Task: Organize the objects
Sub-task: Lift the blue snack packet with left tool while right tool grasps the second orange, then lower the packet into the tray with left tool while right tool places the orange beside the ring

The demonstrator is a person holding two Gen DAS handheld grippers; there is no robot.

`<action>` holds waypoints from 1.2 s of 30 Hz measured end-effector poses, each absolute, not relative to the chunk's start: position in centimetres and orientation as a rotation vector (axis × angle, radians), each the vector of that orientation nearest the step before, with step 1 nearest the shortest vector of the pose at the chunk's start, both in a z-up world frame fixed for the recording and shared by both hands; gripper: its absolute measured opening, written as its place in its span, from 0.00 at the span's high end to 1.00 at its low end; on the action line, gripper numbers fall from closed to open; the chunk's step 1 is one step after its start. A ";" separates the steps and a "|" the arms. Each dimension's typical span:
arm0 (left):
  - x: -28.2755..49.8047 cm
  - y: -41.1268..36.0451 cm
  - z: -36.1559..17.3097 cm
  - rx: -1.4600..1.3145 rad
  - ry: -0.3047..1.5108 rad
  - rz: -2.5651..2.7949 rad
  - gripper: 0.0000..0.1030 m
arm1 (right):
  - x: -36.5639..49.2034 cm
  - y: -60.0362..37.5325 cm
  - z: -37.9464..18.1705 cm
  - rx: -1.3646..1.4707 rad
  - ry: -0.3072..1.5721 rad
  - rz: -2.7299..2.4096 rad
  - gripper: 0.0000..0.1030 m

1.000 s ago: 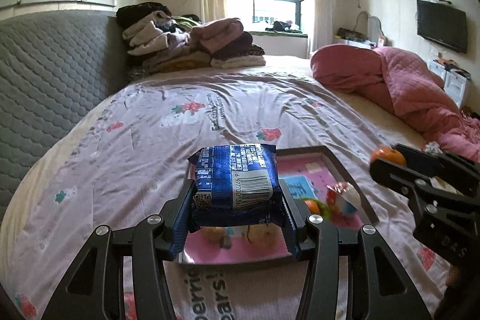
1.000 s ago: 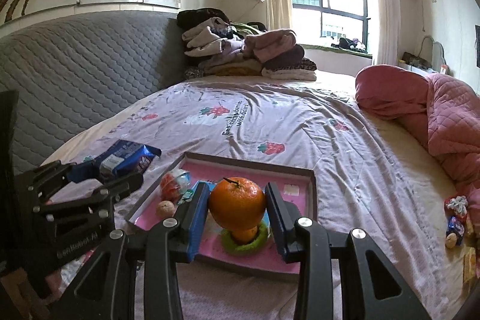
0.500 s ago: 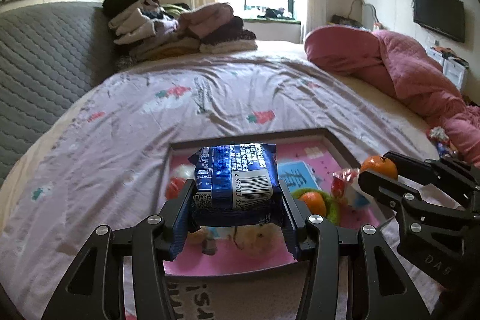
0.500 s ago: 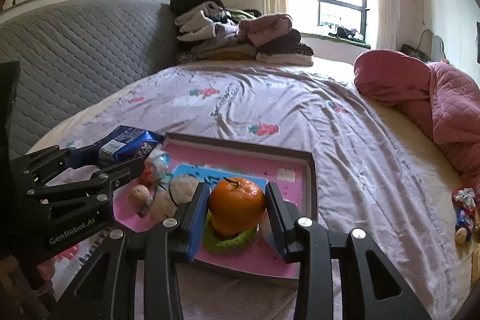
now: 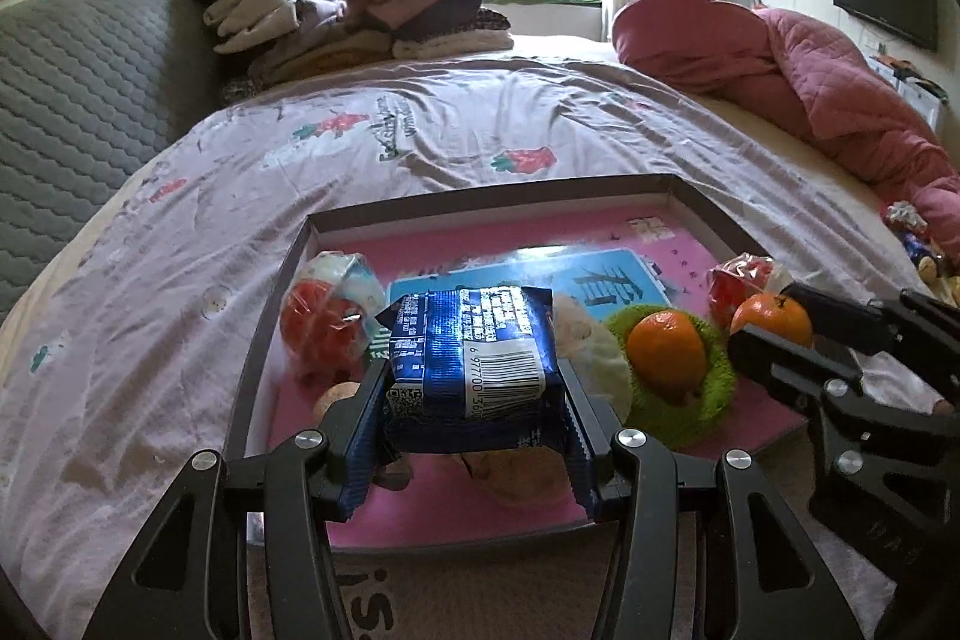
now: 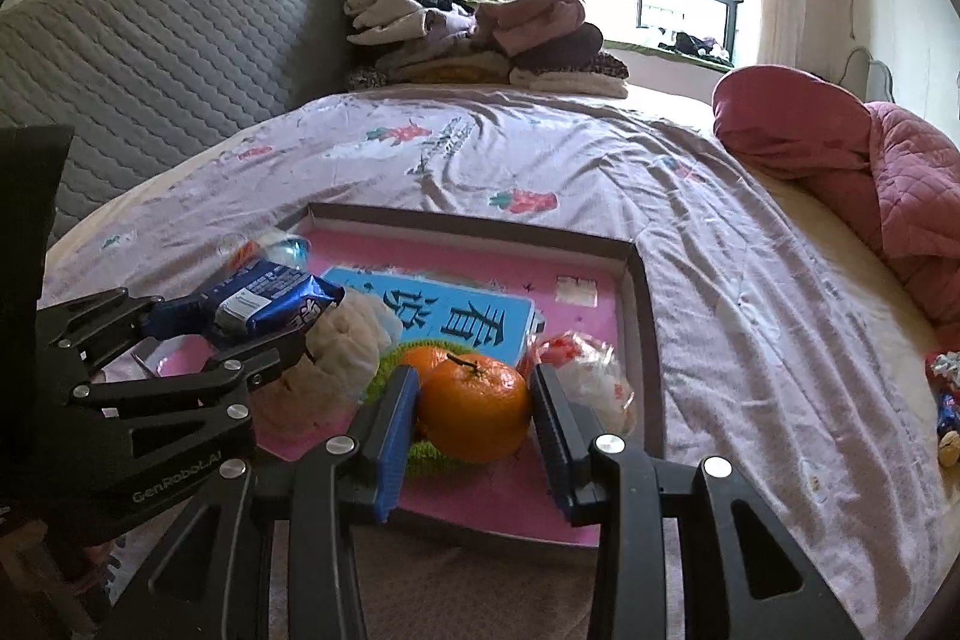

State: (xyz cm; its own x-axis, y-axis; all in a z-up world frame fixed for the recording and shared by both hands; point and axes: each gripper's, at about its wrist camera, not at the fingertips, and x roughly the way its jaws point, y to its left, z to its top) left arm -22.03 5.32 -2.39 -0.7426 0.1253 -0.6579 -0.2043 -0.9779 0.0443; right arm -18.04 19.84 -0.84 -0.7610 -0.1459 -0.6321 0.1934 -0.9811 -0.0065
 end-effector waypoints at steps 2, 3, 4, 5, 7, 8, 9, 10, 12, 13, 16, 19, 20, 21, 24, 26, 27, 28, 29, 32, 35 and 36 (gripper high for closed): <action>-22.0 5.4 -2.5 -1.030 0.178 2.774 0.49 | -18.1 19.8 -1.3 1.004 0.106 -2.785 0.62; -22.0 5.4 -2.7 -1.030 0.179 2.774 0.49 | -18.2 19.9 -1.6 1.013 0.103 -2.782 0.62; -22.0 5.4 -2.8 -1.029 0.180 2.773 0.49 | -18.2 19.8 -1.9 1.022 0.101 -2.779 0.62; -21.9 5.4 -2.9 -1.029 0.185 2.773 0.49 | -18.2 19.9 -2.1 1.025 0.103 -2.778 0.62; -21.8 5.5 -3.2 -1.030 0.196 2.776 0.49 | -18.0 19.8 -2.3 1.021 0.108 -2.782 0.62; -21.8 5.5 -3.4 -1.034 0.198 2.772 0.49 | -18.0 19.7 -2.3 1.017 0.111 -2.784 0.62; -21.8 5.5 -3.4 -1.038 0.196 2.770 0.48 | -17.9 19.6 -2.3 1.016 0.116 -2.785 0.62; -21.8 5.5 -3.5 -1.039 0.196 2.769 0.48 | -17.9 19.7 -2.3 1.016 0.118 -2.785 0.62; -21.7 5.5 -3.5 -1.037 0.196 2.767 0.47 | -17.9 19.7 -2.3 1.015 0.122 -2.787 0.62; -21.6 5.5 -3.4 -1.035 0.192 2.768 0.46 | -17.9 19.7 -2.4 1.016 0.121 -2.787 0.62; -21.6 5.2 -3.2 -1.040 0.162 2.760 0.46 | -17.9 19.7 -2.3 1.017 0.123 -2.789 0.62; -21.5 5.1 -3.0 -1.037 0.155 2.765 0.45 | -17.9 19.7 -2.3 1.023 0.121 -2.788 0.62; -21.5 5.0 -2.9 -1.039 0.155 2.768 0.45 | -17.9 19.8 -2.3 1.025 0.119 -2.788 0.62; -21.5 5.0 -2.9 -1.043 0.153 2.769 0.44 | -17.9 19.8 -2.3 1.028 0.118 -2.788 0.62; -21.4 5.0 -2.7 -1.037 0.158 2.776 0.41 | -17.8 19.9 -2.1 1.027 0.115 -2.789 0.62; -21.4 4.9 -2.6 -1.036 0.155 2.776 0.39 | -17.7 19.9 -1.9 1.024 0.123 -2.792 0.59; -21.3 4.9 -2.5 -1.035 0.149 2.772 0.38 | -17.7 19.9 -1.9 1.023 0.124 -2.790 0.58; -21.3 4.9 -2.4 -1.031 0.141 2.771 0.37 | -17.7 19.9 -1.8 1.023 0.125 -2.790 0.54; -21.2 4.9 -2.3 -1.027 0.141 2.773 0.36 | -17.7 19.8 -1.7 1.020 0.127 -2.791 0.52; -21.1 4.9 -2.0 -1.019 0.148 2.782 0.35 | -17.6 19.8 -1.6 1.023 0.130 -2.795 0.52; -20.9 4.9 -1.8 -1.013 0.154 2.790 0.34 | -17.5 19.8 -1.3 1.018 0.127 -2.802 0.51; -20.8 4.9 -1.6 -1.011 0.153 2.792 0.34 | -17.5 19.9 -1.2 1.018 0.124 -2.801 0.51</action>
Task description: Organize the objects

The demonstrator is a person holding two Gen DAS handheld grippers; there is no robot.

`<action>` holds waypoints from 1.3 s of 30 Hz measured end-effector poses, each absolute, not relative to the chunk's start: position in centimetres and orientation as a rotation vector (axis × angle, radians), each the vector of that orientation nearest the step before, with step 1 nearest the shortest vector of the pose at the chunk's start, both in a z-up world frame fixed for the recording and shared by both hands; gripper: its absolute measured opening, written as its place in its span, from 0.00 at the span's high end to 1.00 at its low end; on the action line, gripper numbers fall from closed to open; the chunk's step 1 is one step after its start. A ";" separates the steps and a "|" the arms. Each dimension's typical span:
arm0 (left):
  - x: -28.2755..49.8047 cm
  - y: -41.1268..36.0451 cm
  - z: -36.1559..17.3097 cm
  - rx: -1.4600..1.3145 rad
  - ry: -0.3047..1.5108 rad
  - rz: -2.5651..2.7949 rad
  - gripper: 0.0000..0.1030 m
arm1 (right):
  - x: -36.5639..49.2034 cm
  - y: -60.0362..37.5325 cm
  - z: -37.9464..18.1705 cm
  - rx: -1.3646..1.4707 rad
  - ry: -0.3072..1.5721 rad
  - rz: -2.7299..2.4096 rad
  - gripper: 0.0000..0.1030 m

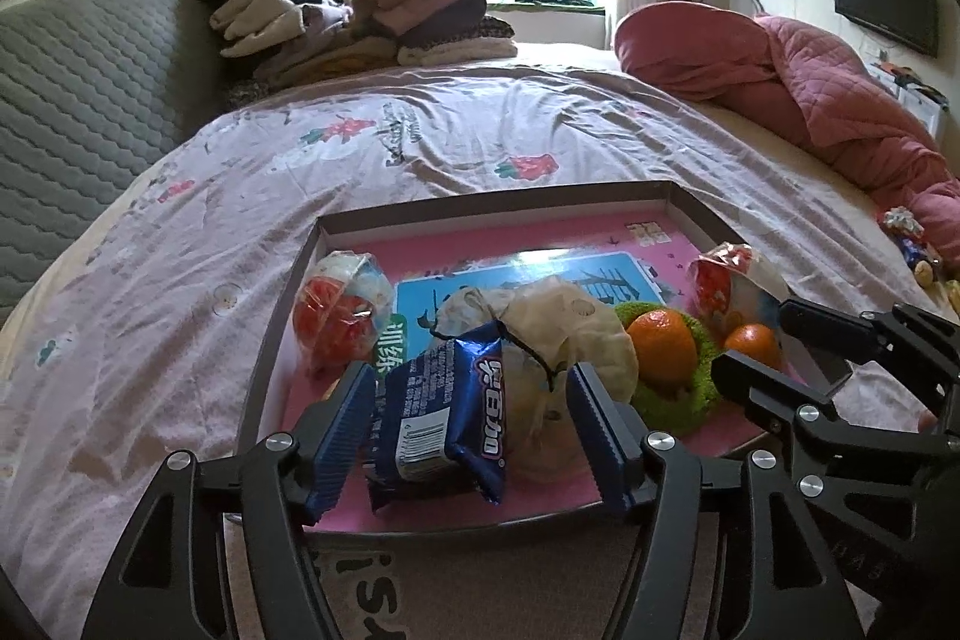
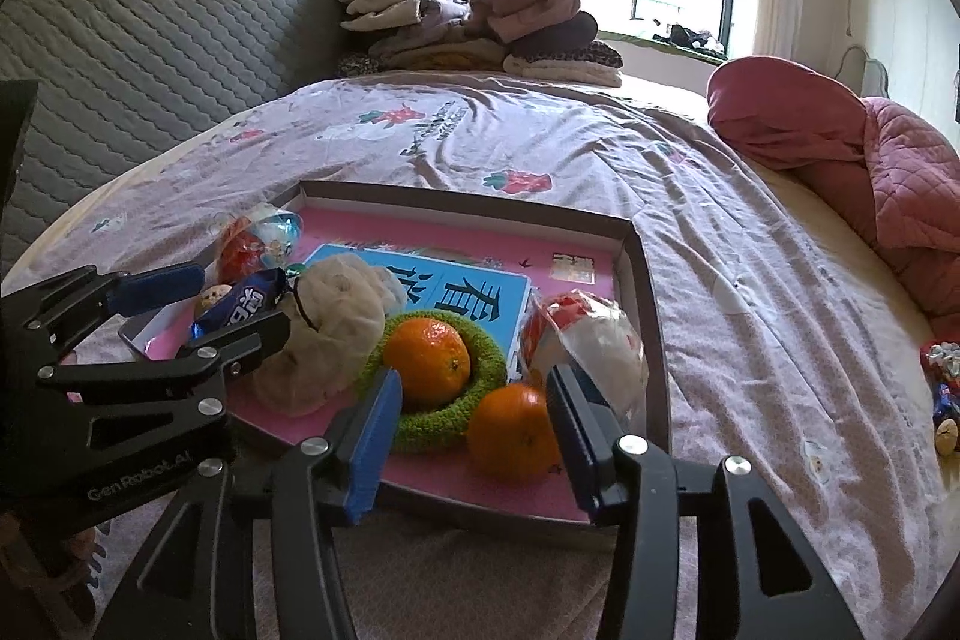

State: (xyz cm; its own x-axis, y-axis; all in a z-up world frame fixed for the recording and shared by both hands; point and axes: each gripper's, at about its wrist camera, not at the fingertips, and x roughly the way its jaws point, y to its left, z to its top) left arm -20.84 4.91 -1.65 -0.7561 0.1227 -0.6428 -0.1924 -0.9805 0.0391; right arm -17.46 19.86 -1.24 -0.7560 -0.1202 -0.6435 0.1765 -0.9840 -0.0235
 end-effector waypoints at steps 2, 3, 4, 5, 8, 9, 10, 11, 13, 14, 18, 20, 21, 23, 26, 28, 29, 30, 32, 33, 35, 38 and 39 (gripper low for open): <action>-20.7 4.9 -1.4 -1.007 0.151 2.795 0.34 | -17.3 19.9 -0.9 1.011 0.125 -2.808 0.51; -20.6 4.8 -1.3 -1.005 0.152 2.800 0.34 | -17.3 19.9 -0.8 1.008 0.125 -2.808 0.51; -20.5 4.8 -1.1 -1.002 0.151 2.801 0.34 | -17.2 19.9 -0.6 1.004 0.124 -2.809 0.51; -20.4 4.8 -1.0 -1.000 0.150 2.803 0.34 | -17.1 19.8 -0.4 0.998 0.122 -2.811 0.51; -20.0 4.7 -0.4 -0.988 0.159 2.817 0.30 | -16.9 19.7 0.2 0.983 0.123 -2.818 0.51; -19.9 4.7 -0.2 -0.983 0.156 2.819 0.30 | -16.7 19.7 0.4 0.976 0.122 -2.821 0.51; -19.7 4.6 0.0 -0.980 0.152 2.822 0.29 | -16.6 19.7 0.6 0.969 0.121 -2.824 0.51; -19.6 4.5 0.3 -0.975 0.147 2.827 0.29 | -16.5 19.7 0.9 0.964 0.119 -2.827 0.50; -19.3 4.4 0.8 -0.967 0.144 2.835 0.29 | -16.3 19.7 1.3 0.957 0.116 -2.829 0.47; -19.2 4.4 1.1 -0.960 0.143 2.838 0.29 | -16.2 19.7 1.7 0.949 0.113 -2.834 0.46; -18.6 4.2 2.2 -0.941 0.131 2.848 0.28 | -15.7 19.8 2.9 0.928 0.097 -2.847 0.44; -18.2 3.9 2.9 -0.932 0.113 2.851 0.27 | -15.5 19.9 3.6 0.920 0.086 -2.850 0.43; -18.1 3.9 3.2 -0.925 0.109 2.855 0.27 | -15.4 19.9 3.9 0.914 0.081 -2.853 0.43; -17.7 3.7 3.9 -0.910 0.105 2.864 0.26 | -15.0 20.0 4.6 0.895 0.070 -2.865 0.42; -17.1 3.4 4.9 -0.889 0.096 2.879 0.24 | -14.4 20.1 5.7 0.860 0.062 -2.882 0.39; -16.6 3.3 5.6 -0.879 0.095 2.885 0.24 | -14.0 20.1 6.3 0.845 0.062 -2.893 0.35; -16.4 3.2 6.0 -0.874 0.093 2.885 0.23 | -13.9 20.1 6.8 0.837 0.061 -2.899 0.34; -16.2 3.2 6.4 -0.867 0.091 2.887 0.23 | -13.7 20.1 7.2 0.828 0.060 -2.904 0.34; -15.7 3.1 7.1 -0.853 0.095 2.895 0.22 | -13.3 19.9 8.0 0.810 0.069 -2.918 0.31; -15.4 3.1 7.4 -0.847 0.097 2.900 0.22 | -13.1 19.8 8.4 0.801 0.075 -2.925 0.30; -14.8 3.0 8.2 -0.826 0.095 2.911 0.22 | -12.6 19.6 9.2 0.784 0.085 -2.940 0.28; -14.0 2.8 9.2 -0.808 0.094 2.917 0.22 | -12.0 19.5 10.2 0.765 0.079 -2.946 0.28; -13.7 2.7 9.6 -0.805 0.096 2.920 0.22 | -11.8 19.5 10.6 0.759 0.074 -2.947 0.28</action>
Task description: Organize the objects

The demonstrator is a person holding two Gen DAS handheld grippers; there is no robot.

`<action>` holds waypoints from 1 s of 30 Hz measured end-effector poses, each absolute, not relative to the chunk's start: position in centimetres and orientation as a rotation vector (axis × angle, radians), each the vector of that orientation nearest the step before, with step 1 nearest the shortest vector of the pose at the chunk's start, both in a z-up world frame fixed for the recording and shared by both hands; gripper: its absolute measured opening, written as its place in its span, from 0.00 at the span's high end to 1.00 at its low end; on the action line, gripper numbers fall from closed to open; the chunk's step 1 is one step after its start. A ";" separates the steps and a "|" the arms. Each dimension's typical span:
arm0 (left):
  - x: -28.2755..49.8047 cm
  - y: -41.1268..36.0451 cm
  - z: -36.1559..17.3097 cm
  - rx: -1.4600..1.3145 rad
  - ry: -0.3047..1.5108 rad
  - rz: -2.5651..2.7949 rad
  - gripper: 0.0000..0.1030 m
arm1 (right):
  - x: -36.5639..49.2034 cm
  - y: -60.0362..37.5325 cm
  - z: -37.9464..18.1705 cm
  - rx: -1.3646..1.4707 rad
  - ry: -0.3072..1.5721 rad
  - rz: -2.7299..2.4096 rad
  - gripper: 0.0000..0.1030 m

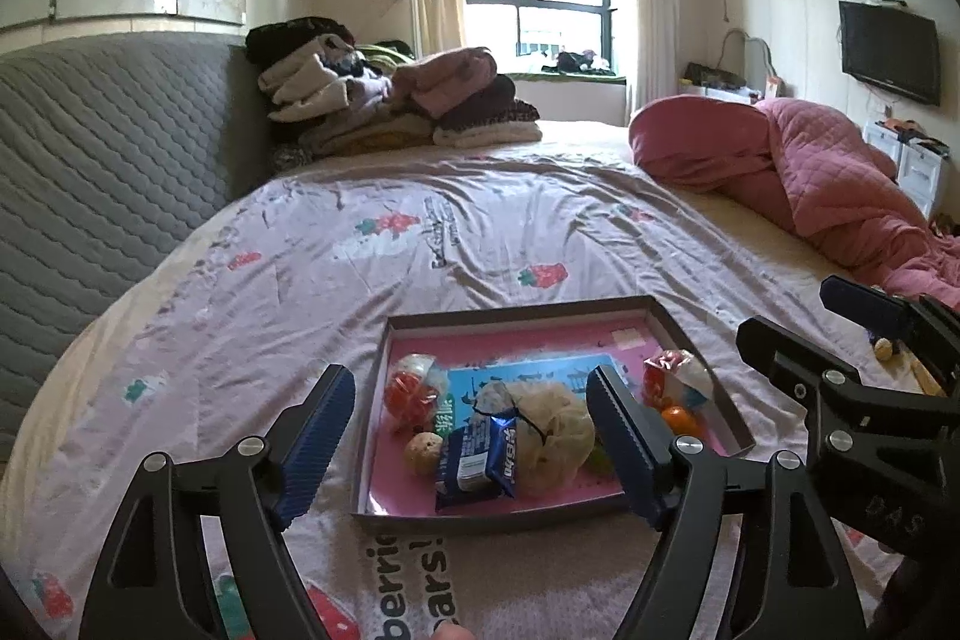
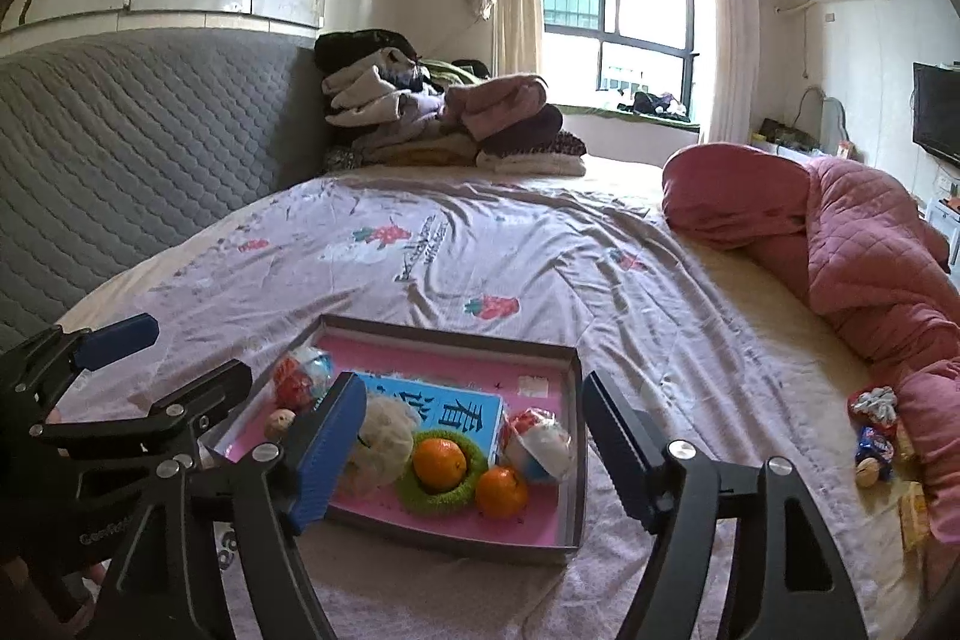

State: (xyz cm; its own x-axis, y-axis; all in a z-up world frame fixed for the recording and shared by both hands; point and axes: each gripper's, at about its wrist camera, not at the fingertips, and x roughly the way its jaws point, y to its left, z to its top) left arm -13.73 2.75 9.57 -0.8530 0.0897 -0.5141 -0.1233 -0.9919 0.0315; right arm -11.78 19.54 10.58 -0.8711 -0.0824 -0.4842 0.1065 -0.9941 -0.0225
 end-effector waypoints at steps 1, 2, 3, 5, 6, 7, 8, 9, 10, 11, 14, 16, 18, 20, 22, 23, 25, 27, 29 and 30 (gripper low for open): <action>-13.4 2.7 10.0 -0.804 0.098 2.925 0.22 | -11.6 19.5 10.9 0.752 0.069 -2.951 0.28; -13.1 2.7 10.3 -0.799 0.100 2.927 0.22 | -11.3 19.5 11.2 0.740 0.067 -2.954 0.28; -12.8 2.7 10.6 -0.791 0.105 2.931 0.22 | -11.1 19.4 11.5 0.734 0.068 -2.954 0.28; -12.1 2.6 11.3 -0.781 0.109 2.943 0.22 | -10.7 19.3 12.1 0.726 0.071 -2.956 0.28; -11.7 2.5 11.7 -0.772 0.104 2.948 0.22 | -10.5 19.2 12.3 0.721 0.074 -2.957 0.28; -11.5 2.4 11.9 -0.766 0.102 2.952 0.22 | -10.2 19.2 12.6 0.714 0.074 -2.961 0.28; -11.1 2.3 12.4 -0.757 0.098 2.961 0.22 | -10.0 19.2 12.9 0.708 0.073 -2.961 0.28; -10.8 2.2 12.6 -0.753 0.095 2.965 0.22 | -9.7 19.1 13.2 0.705 0.073 -2.959 0.28; -10.5 2.2 13.0 -0.747 0.091 2.970 0.22 | -9.5 19.1 13.4 0.700 0.074 -2.961 0.28; -10.2 2.0 13.3 -0.738 0.087 2.975 0.22 | -9.2 19.1 13.7 0.690 0.077 -2.964 0.28; -9.4 1.8 14.0 -0.729 0.084 2.982 0.22 | -8.4 19.0 14.4 0.676 0.081 -2.964 0.28; -8.9 1.7 14.3 -0.731 0.084 2.985 0.22 | -7.8 18.9 14.9 0.661 0.085 -2.964 0.28; -8.3 1.5 14.7 -0.731 0.081 2.989 0.22 | -7.4 18.7 15.3 0.650 0.091 -2.959 0.28; -7.5 1.5 15.0 -0.723 0.081 2.994 0.22 | -6.8 18.6 15.7 0.633 0.088 -2.956 0.28; -6.9 1.4 15.1 -0.720 0.080 2.998 0.22 | -6.3 18.5 16.0 0.626 0.084 -2.951 0.28; -6.6 1.4 15.2 -0.720 0.079 2.999 0.22 | -6.0 18.5 16.1 0.622 0.081 -2.952 0.28; -6.1 1.3 15.2 -0.722 0.073 3.000 0.22 | -5.6 18.3 16.2 0.617 0.085 -2.952 0.28; -5.6 1.2 15.1 -0.725 0.066 3.006 0.22 | -5.2 18.2 16.1 0.613 0.086 -2.954 0.28; -5.3 1.2 14.9 -0.730 0.070 3.008 0.22 | -4.9 18.1 16.0 0.613 0.077 -2.956 0.28; -5.2 1.2 14.7 -0.732 0.074 3.012 0.22 | -4.8 18.3 15.8 0.618 0.073 -2.956 0.28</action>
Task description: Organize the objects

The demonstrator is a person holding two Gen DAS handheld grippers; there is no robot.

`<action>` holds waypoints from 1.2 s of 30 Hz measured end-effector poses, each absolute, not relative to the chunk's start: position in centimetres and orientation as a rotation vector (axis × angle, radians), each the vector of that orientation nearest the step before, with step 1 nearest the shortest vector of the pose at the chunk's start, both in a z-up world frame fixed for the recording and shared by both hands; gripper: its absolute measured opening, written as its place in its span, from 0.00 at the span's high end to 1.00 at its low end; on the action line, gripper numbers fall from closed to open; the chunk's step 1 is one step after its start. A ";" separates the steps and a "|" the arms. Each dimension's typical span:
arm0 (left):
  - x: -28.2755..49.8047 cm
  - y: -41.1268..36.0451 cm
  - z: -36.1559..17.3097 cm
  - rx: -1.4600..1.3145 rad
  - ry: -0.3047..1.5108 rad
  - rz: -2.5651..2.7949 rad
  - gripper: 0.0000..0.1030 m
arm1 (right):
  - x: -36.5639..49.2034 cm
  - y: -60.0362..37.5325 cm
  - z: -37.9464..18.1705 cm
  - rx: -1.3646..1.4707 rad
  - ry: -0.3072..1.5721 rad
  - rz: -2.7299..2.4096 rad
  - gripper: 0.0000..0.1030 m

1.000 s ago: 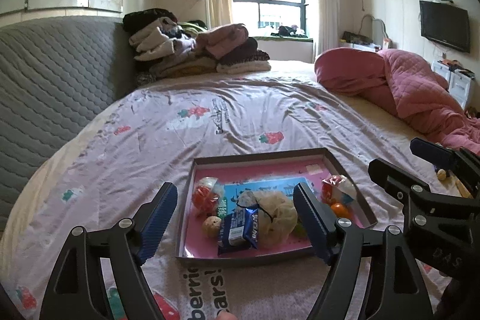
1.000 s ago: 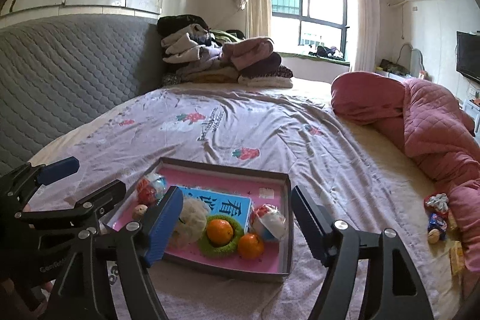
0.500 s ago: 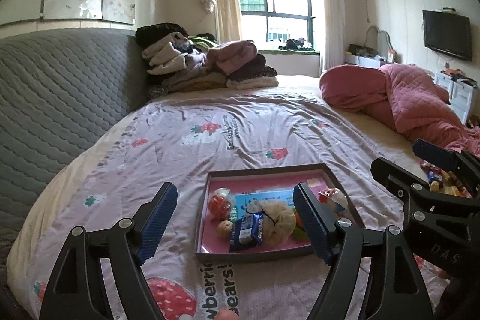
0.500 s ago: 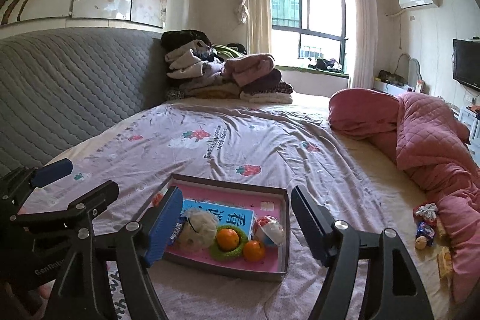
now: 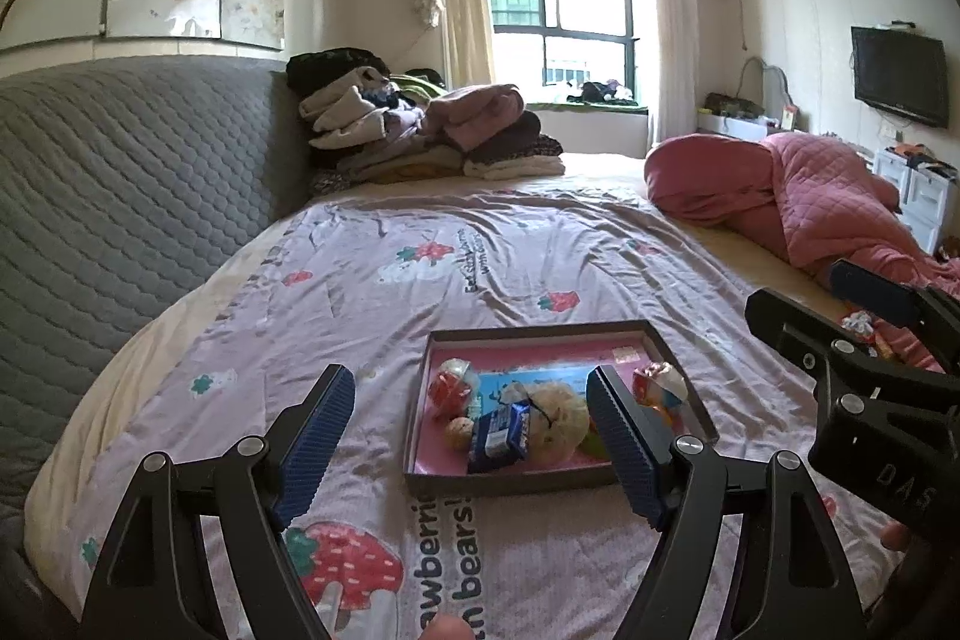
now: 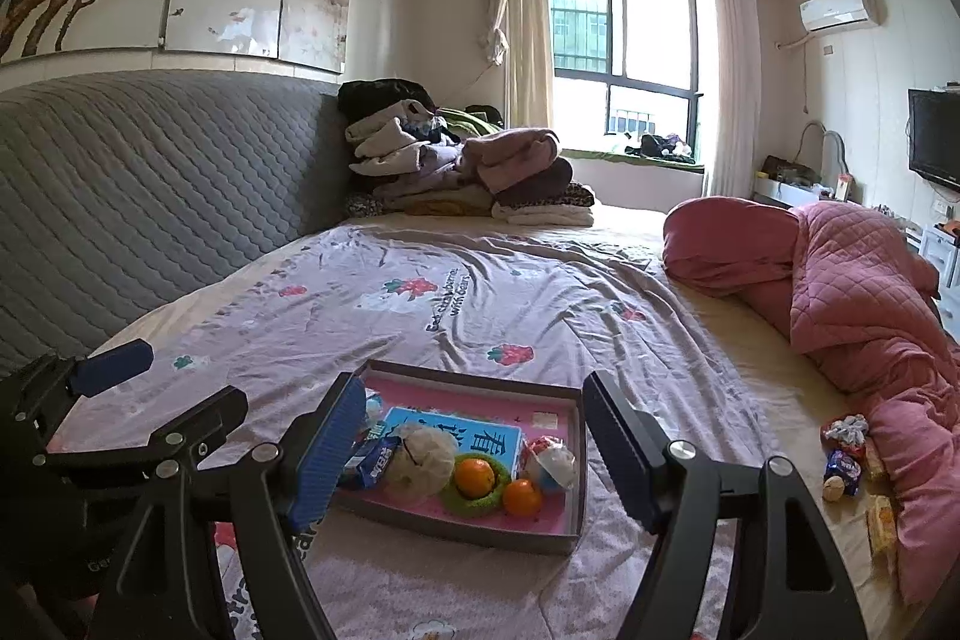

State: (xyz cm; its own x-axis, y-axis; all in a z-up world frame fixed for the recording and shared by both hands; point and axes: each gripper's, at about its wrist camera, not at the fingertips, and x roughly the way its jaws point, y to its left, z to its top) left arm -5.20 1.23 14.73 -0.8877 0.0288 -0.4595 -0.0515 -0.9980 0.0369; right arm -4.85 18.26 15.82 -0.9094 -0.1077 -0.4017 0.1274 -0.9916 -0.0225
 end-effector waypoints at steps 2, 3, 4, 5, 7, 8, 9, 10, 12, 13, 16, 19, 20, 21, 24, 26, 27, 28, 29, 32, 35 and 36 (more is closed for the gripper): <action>-5.0 1.3 14.3 -0.735 0.079 3.013 0.22 | -4.7 18.2 15.4 0.629 0.073 -2.956 0.28; -5.0 1.4 14.1 -0.740 0.076 3.014 0.22 | -4.6 18.2 15.1 0.635 0.078 -2.958 0.28; -5.0 1.3 13.9 -0.749 0.070 3.012 0.22 | -4.6 18.2 14.9 0.640 0.080 -2.960 0.28; -5.0 1.2 13.6 -0.760 0.064 3.013 0.22 | -4.6 18.2 14.7 0.643 0.080 -2.960 0.28; -5.2 1.1 13.0 -0.776 0.065 3.022 0.22 | -4.7 18.2 14.2 0.652 0.080 -2.963 0.28; -5.3 1.0 12.7 -0.784 0.065 3.022 0.22 | -4.7 18.3 13.9 0.655 0.082 -2.967 0.28; -5.4 1.0 12.4 -0.789 0.062 3.021 0.22 | -4.8 18.3 13.7 0.654 0.083 -2.971 0.28; -5.5 0.9 12.2 -0.796 0.061 3.020 0.22 | -4.8 18.3 13.5 0.654 0.082 -2.972 0.28; -5.8 0.8 11.6 -0.808 0.057 3.021 0.22 | -5.0 18.4 13.1 0.664 0.086 -2.972 0.28; -5.9 0.7 11.2 -0.820 0.053 3.018 0.22 | -5.1 18.4 12.8 0.669 0.086 -2.970 0.28; -6.3 0.6 10.4 -0.842 0.042 3.007 0.22 | -5.4 18.4 11.8 0.696 0.103 -2.974 0.28; -6.5 0.8 9.4 -0.862 0.049 2.998 0.22 | -5.7 18.5 10.8 0.726 0.105 -2.972 0.28; -6.6 0.9 9.2 -0.867 0.050 2.996 0.22 | -5.9 18.5 10.3 0.742 0.103 -2.969 0.28; -6.6 1.0 8.9 -0.871 0.051 2.991 0.22 | -6.0 18.6 9.9 0.755 0.104 -2.967 0.28; -6.8 1.2 7.9 -0.885 0.048 2.980 0.22 | -6.3 18.9 8.9 0.780 0.102 -2.968 0.28; -7.1 1.3 7.1 -0.907 0.049 2.973 0.22 | -6.4 19.1 8.3 0.795 0.092 -2.964 0.28; -7.2 1.4 6.8 -0.913 0.051 2.970 0.22 | -6.6 19.2 8.0 0.799 0.090 -2.965 0.28; -7.3 1.4 6.3 -0.924 0.056 2.966 0.22 | -6.6 19.3 7.8 0.803 0.088 -2.967 0.28; -7.4 1.6 6.0 -0.930 0.058 2.964 0.22 | -6.7 19.4 7.5 0.808 0.083 -2.966 0.28; -7.8 1.6 5.2 -0.945 0.052 2.957 0.22 | -6.9 19.7 6.8 0.821 0.079 -2.967 0.28; -8.1 1.5 4.4 -0.963 0.035 2.955 0.22 | -7.0 19.9 6.1 0.836 0.077 -2.965 0.28; -8.2 1.4 4.2 -0.969 0.030 2.954 0.22 | -7.0 20.0 5.8 0.844 0.075 -2.965 0.28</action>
State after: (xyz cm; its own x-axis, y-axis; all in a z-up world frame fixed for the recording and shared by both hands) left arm -8.22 1.42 4.23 -0.8051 0.0247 -0.5927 -0.0370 -0.9993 0.0085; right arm -7.03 19.96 5.79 -0.8485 -0.0425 -0.5275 0.0692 -0.9971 -0.0309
